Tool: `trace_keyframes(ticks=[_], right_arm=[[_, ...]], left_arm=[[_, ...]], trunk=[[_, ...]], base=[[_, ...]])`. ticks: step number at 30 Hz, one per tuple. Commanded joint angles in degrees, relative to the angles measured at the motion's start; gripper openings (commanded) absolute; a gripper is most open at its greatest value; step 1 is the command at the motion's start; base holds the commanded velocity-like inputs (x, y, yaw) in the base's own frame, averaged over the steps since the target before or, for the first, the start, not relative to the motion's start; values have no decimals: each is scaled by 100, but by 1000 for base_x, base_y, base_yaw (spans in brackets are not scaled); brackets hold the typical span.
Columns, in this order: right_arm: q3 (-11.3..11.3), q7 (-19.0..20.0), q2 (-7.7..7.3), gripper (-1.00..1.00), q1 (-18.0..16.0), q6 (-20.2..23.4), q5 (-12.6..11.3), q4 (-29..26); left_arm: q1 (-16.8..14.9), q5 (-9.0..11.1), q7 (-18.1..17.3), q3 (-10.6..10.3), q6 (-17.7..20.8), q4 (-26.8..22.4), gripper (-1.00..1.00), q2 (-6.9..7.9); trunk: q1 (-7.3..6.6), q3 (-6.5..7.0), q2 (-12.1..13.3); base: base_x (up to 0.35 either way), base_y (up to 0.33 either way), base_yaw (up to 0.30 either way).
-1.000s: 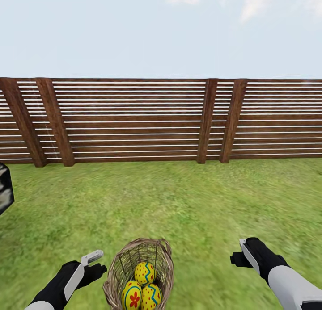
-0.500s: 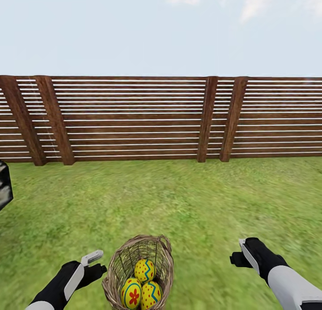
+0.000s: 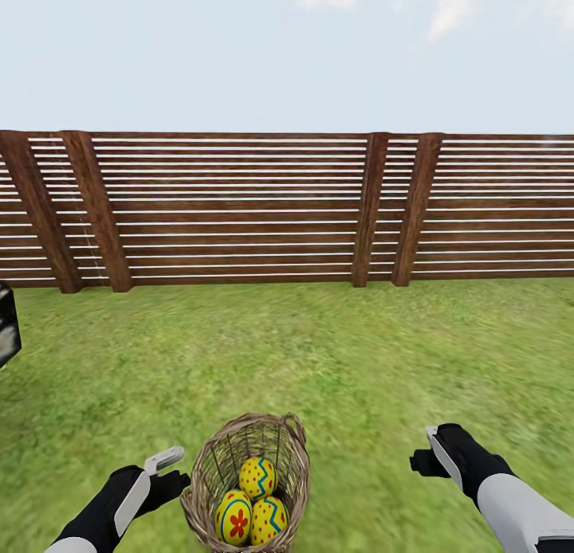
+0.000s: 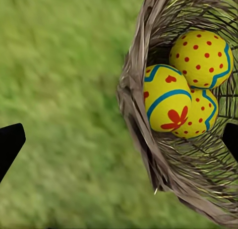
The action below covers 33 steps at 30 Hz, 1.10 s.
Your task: Take the three Easter eggs out of the wicker basket on the lawn in the garden, then place them on the lawn next to a single tree (choose any tree) so that all three eggs are next to the same tree and none are left in the basket.
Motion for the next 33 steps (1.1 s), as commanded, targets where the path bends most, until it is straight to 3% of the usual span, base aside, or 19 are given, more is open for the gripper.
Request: trace_keyframes(ticks=[1, 33], right_arm=[[34, -19, -5, 100, -2, 29, -35, -9], [34, -19, 4, 100, -2, 29, -27, -1]], left_arm=[[-1, 62, 44, 5, 31, -11, 100, -1], [-1, 62, 44, -4, 31, -10, 100, -54]], trunk=[[22, -24, -44], [725, -599, -1328]], base=[[0, 0, 0], [0, 0, 0]])
